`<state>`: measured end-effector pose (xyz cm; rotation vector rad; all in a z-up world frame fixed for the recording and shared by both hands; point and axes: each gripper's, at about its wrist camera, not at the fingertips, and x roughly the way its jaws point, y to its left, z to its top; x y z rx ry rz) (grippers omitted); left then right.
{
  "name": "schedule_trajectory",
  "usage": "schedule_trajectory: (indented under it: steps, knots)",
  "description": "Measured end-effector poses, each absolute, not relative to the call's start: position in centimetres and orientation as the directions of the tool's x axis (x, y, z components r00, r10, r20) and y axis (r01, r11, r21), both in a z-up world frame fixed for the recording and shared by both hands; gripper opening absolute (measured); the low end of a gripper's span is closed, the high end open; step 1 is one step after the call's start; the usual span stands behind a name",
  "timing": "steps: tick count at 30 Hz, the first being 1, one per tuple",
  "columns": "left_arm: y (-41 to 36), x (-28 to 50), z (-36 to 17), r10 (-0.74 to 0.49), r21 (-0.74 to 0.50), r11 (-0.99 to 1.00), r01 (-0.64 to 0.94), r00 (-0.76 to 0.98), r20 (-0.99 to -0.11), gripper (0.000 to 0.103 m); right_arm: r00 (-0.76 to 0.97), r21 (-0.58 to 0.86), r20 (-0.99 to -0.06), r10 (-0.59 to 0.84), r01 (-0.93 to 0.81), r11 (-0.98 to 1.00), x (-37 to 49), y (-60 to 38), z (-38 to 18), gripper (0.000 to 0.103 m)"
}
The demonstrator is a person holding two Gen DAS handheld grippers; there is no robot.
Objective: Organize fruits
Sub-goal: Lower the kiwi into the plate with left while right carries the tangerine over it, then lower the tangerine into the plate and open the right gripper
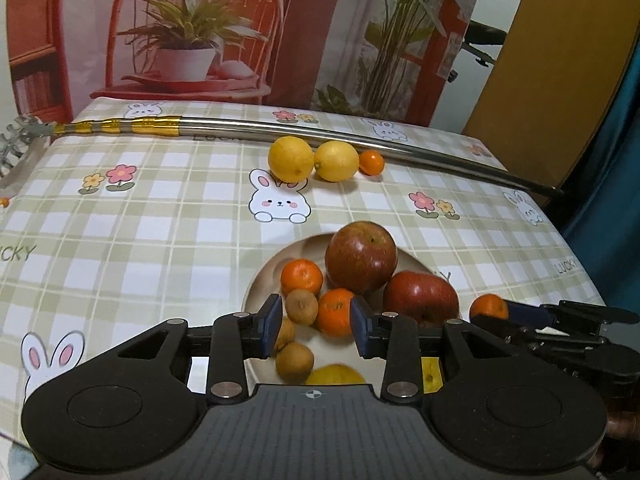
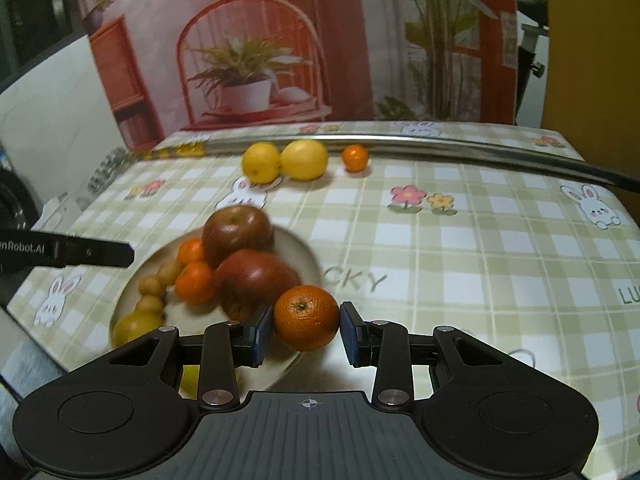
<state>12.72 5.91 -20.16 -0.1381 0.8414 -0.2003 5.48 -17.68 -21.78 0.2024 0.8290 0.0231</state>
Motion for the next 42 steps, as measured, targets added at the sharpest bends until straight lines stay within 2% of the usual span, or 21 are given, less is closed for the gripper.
schedule_trajectory:
  steps: [15, 29, 42]
  knots:
    - [8.8, 9.9, -20.0, -0.178, -0.254, 0.967, -0.008, 0.694, -0.698, 0.047, 0.624, 0.155, -0.773, 0.116, 0.009, 0.988, 5.8, -15.0, -22.7, 0.033]
    - [7.8, 10.2, -20.2, -0.171, -0.231, 0.973, 0.005, 0.689, -0.705, 0.048, 0.659, 0.104, -0.746, 0.101, -0.035, 0.994, 5.2, -14.3, -21.8, 0.034]
    - [7.4, 10.1, -20.1, -0.173, -0.223, 0.975, 0.017, 0.69, -0.703, 0.048, 0.693, 0.091, -0.719, 0.05, 0.022, 0.996, 4.4, -15.3, -21.2, 0.034]
